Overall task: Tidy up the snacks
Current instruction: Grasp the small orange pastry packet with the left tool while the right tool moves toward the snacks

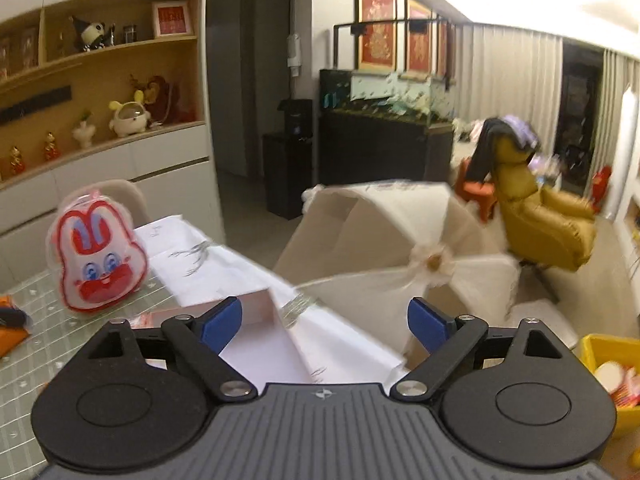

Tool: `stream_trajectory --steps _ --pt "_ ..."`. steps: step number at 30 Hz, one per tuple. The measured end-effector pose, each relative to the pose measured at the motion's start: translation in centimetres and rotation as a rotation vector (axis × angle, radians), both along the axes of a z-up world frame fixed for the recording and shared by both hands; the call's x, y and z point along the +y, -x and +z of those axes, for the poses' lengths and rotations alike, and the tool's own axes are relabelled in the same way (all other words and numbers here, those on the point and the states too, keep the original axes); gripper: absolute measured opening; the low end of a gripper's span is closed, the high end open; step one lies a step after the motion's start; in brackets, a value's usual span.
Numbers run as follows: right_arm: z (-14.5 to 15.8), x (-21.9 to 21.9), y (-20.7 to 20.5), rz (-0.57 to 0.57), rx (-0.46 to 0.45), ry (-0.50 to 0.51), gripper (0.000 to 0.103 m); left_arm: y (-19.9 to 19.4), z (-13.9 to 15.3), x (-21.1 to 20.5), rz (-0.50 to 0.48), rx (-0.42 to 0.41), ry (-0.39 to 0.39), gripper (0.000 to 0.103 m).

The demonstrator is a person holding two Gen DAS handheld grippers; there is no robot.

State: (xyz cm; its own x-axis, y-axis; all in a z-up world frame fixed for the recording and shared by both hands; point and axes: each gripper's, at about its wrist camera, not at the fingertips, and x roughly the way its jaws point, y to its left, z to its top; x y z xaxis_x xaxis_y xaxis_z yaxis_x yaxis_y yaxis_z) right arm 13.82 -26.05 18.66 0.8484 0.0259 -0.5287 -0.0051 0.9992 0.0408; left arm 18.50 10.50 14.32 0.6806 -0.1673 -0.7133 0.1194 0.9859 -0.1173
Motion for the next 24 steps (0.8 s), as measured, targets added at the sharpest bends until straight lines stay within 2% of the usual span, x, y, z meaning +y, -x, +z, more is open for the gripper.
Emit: stream_trajectory --steps 3,5,7,9,12,16,21,24 --pt "-4.4 0.8 0.4 0.063 0.105 -0.007 0.091 -2.2 -4.6 4.2 0.119 0.074 -0.006 0.024" --pt "-7.8 1.9 0.8 0.085 0.178 -0.002 0.091 -3.3 -7.3 6.9 0.248 0.134 0.018 0.024" --pt "-10.3 3.4 1.0 0.119 0.244 -0.026 0.091 -3.2 -8.7 8.6 0.333 0.152 0.047 0.024" --pt "-12.4 5.2 1.3 0.19 0.302 -0.064 0.091 -2.5 -9.3 9.0 0.358 0.156 0.062 0.025" --pt "-13.8 8.7 2.2 0.315 0.351 -0.1 0.091 -1.6 -9.7 8.7 0.358 0.147 0.069 0.025" --pt "-14.3 15.1 2.5 0.453 0.386 -0.117 0.091 -2.1 -9.8 7.8 0.289 0.157 0.055 0.025" --pt "-15.7 20.8 1.3 0.505 0.444 -0.139 0.092 -1.2 -10.1 6.4 0.188 0.163 0.079 0.027" --pt "-15.9 22.3 2.4 0.511 0.398 -0.008 0.094 -0.2 -10.1 5.5 0.173 0.144 0.076 0.028"
